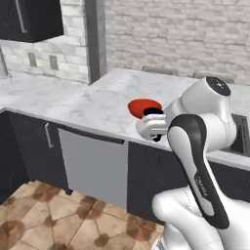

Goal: Clear the mugs and bowl far away from the sink.

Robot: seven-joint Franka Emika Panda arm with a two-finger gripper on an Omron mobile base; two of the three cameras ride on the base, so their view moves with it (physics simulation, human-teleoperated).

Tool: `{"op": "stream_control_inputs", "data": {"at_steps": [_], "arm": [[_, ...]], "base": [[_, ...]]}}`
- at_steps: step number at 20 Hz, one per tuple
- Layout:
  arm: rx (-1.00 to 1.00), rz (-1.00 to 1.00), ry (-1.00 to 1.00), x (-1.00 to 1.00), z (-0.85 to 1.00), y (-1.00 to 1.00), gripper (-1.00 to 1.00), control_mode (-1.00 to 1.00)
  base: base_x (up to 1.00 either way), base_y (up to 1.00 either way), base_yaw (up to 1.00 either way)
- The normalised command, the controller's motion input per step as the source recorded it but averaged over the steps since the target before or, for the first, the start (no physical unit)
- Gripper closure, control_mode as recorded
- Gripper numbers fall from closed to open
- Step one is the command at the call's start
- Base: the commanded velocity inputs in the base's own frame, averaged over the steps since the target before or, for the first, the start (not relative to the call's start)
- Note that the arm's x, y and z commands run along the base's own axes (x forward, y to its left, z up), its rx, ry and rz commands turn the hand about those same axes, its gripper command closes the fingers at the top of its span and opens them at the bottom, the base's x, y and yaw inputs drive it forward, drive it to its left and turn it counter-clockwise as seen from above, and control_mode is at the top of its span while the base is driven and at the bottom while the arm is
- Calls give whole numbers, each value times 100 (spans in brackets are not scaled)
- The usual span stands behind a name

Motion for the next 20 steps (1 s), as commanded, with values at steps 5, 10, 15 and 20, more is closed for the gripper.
{"op": "stream_control_inputs", "data": {"at_steps": [5, 10, 15, 20], "arm": [[0, 0, 0, 0, 0, 0, 100, 100], [0, 0, 0, 0, 0, 0, 100, 100], [0, 0, 0, 0, 0, 0, 100, 100], [0, 0, 0, 0, 0, 0, 100, 100]], "base": [[-46, 1, 97], [-46, 9, 94], [-36, 8, 94], [-27, 11, 95]]}}
